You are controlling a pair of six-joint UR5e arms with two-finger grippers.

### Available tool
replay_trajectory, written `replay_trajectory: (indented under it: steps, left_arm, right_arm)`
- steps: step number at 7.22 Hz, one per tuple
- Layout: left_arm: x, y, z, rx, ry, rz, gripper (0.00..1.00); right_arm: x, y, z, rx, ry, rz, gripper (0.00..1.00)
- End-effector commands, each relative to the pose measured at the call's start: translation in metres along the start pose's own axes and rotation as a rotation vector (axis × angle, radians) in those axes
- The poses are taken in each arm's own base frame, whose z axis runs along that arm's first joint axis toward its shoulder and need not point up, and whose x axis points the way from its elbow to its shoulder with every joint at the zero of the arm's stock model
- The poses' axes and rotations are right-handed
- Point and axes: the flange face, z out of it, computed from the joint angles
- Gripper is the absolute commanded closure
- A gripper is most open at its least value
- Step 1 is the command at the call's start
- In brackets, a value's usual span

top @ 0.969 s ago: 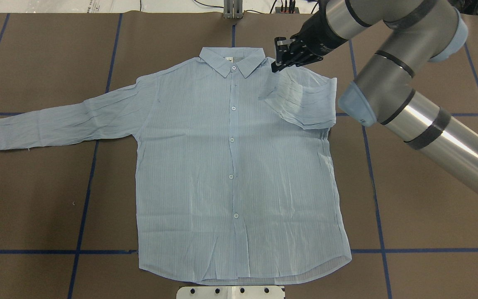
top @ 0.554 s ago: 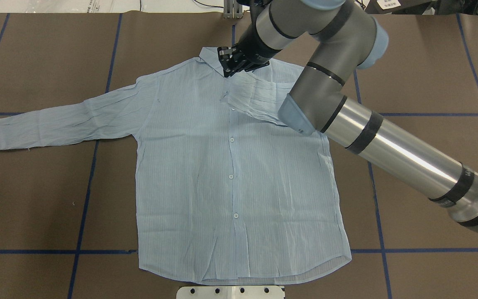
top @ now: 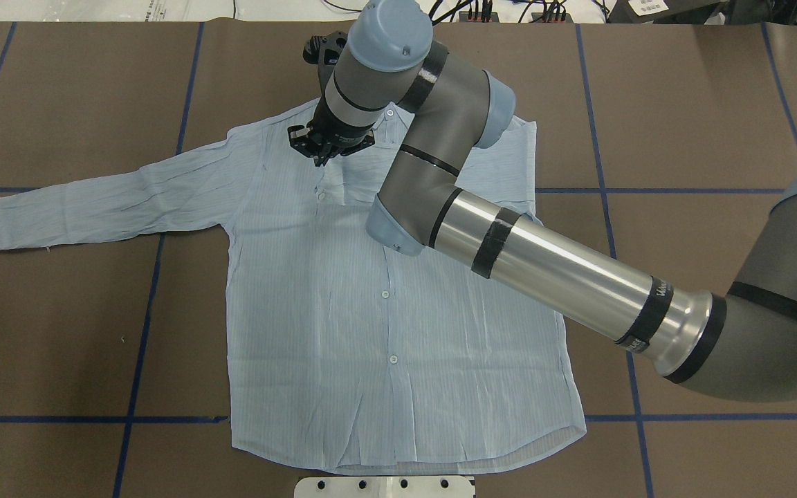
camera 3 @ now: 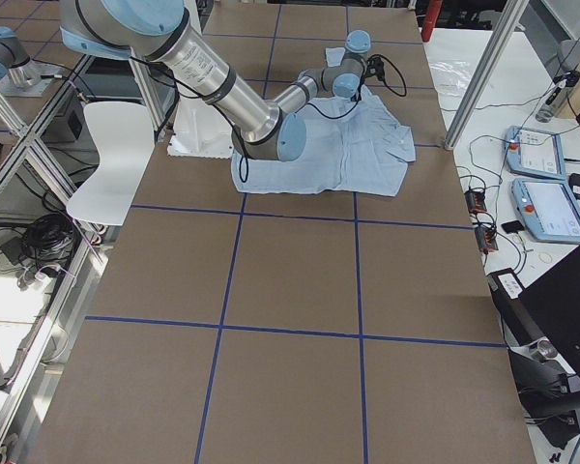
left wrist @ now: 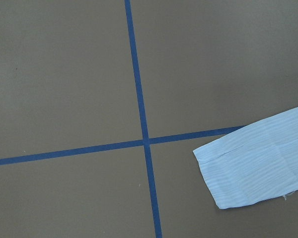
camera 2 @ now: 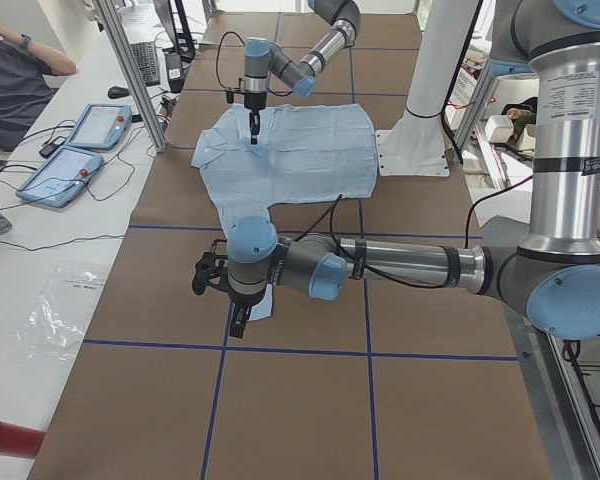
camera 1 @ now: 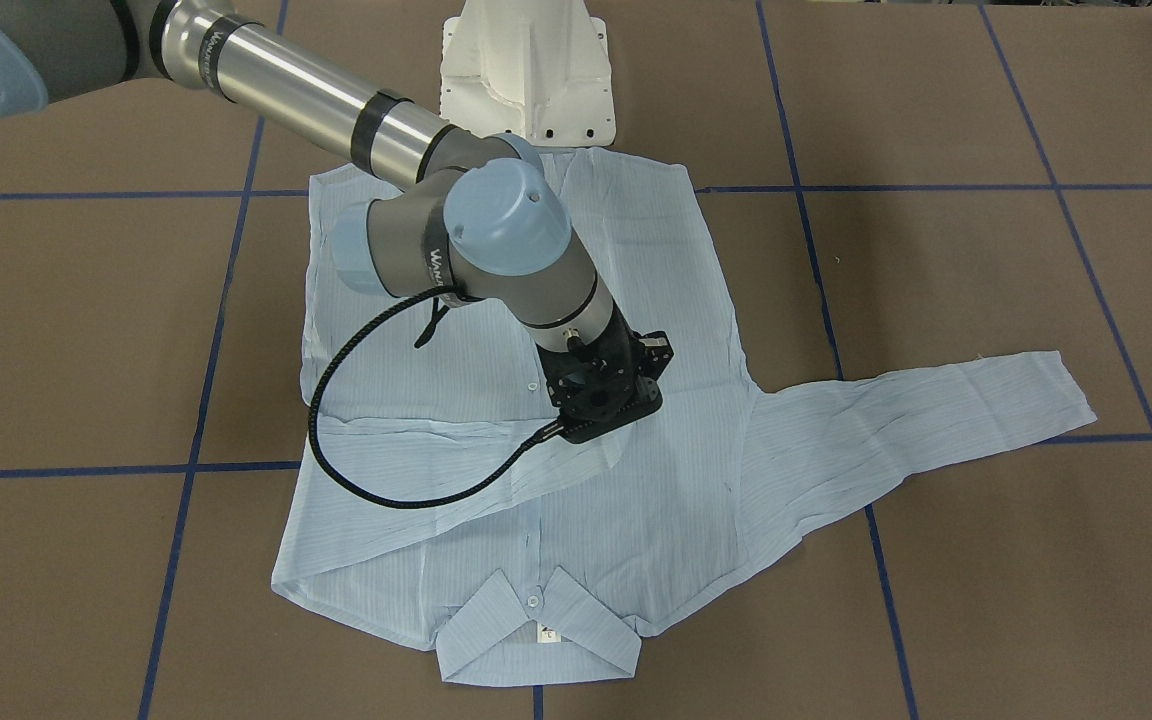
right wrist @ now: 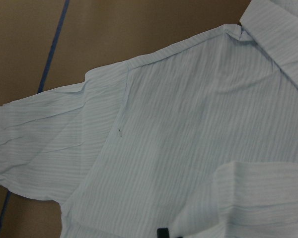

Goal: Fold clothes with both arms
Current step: 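Carry the cuff with the right gripper across the shirt body toward the collar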

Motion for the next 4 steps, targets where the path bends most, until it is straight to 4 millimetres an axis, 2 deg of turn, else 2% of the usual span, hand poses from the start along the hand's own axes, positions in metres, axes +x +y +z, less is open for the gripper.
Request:
replay_trajectory:
  steps: [1,3,4]
  left_arm:
    - [-0.004,-0.007,0.004,-0.003,-0.001,-0.002,0.02]
    - [-0.016,-0.009,0.017,0.01,0.0,0.005,0.02]
    - [-0.015,-0.015,0.016,0.013,0.001,0.003,0.02]
  right_arm:
    - [-0.039,0.007,0.032,0.057,0.067,-0.031,0.01]
    - [-0.045,0.009,0.031,0.072,0.051,-0.044,0.0]
    - [-0.045,0.008,0.029,0.074,0.051,-0.038,0.0]
